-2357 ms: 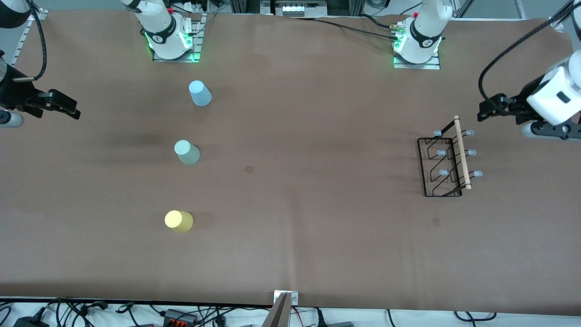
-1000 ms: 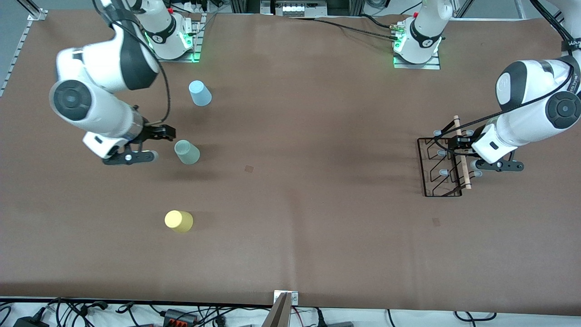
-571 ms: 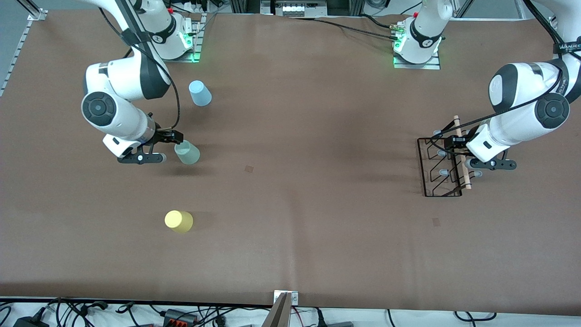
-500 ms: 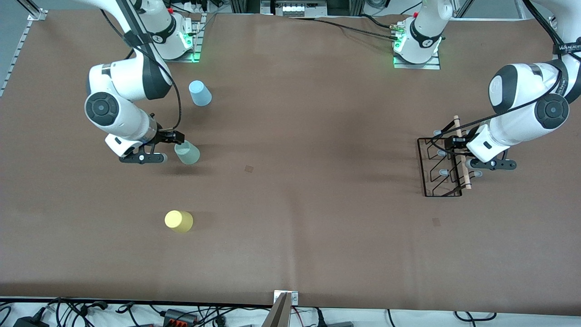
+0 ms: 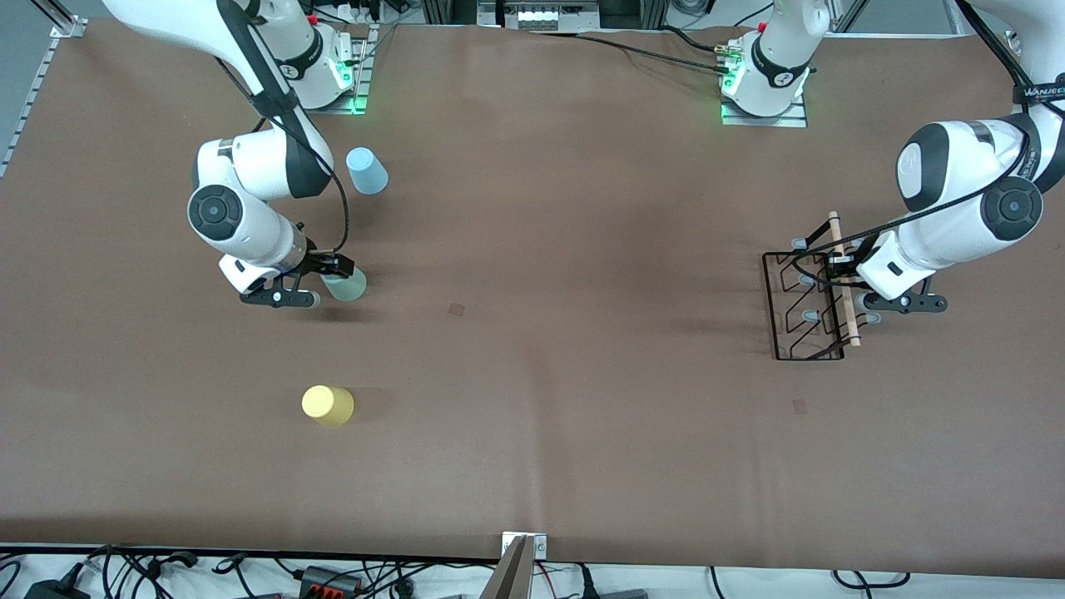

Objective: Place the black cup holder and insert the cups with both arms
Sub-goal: 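Grasp the teal cup with the right gripper while the left gripper grasps the rack handle, then carry the wire rack with the left gripper to the table middle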

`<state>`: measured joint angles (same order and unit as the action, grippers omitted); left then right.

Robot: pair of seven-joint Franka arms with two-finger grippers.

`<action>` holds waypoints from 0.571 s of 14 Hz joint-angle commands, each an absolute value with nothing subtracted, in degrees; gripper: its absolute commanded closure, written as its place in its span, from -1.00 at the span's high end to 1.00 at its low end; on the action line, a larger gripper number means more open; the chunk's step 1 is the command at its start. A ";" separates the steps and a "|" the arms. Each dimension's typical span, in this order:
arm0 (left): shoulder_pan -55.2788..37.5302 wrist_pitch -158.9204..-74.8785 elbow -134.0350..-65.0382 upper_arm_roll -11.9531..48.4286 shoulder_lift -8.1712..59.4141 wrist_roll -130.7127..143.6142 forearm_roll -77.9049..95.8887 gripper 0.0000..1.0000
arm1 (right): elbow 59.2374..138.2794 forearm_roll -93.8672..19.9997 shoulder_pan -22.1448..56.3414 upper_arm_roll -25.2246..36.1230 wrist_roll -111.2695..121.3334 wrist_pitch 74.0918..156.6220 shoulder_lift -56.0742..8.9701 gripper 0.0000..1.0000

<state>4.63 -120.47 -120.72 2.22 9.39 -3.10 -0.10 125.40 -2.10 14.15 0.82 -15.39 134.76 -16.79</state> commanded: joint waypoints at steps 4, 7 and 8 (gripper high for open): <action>-0.68 -100.05 -104.00 3.78 11.95 -1.32 2.00 -0.98 | 125.86 -4.12 14.41 -0.35 -16.08 135.61 -17.84 1.00; -4.91 -96.25 -99.33 4.30 12.74 -1.32 4.66 -0.98 | 125.68 -4.48 14.50 -0.70 -15.39 135.27 -18.37 1.00; -7.01 -96.07 -98.62 5.00 12.92 -1.06 5.09 -0.98 | 125.42 -4.48 14.59 -0.70 -15.21 135.18 -18.46 1.00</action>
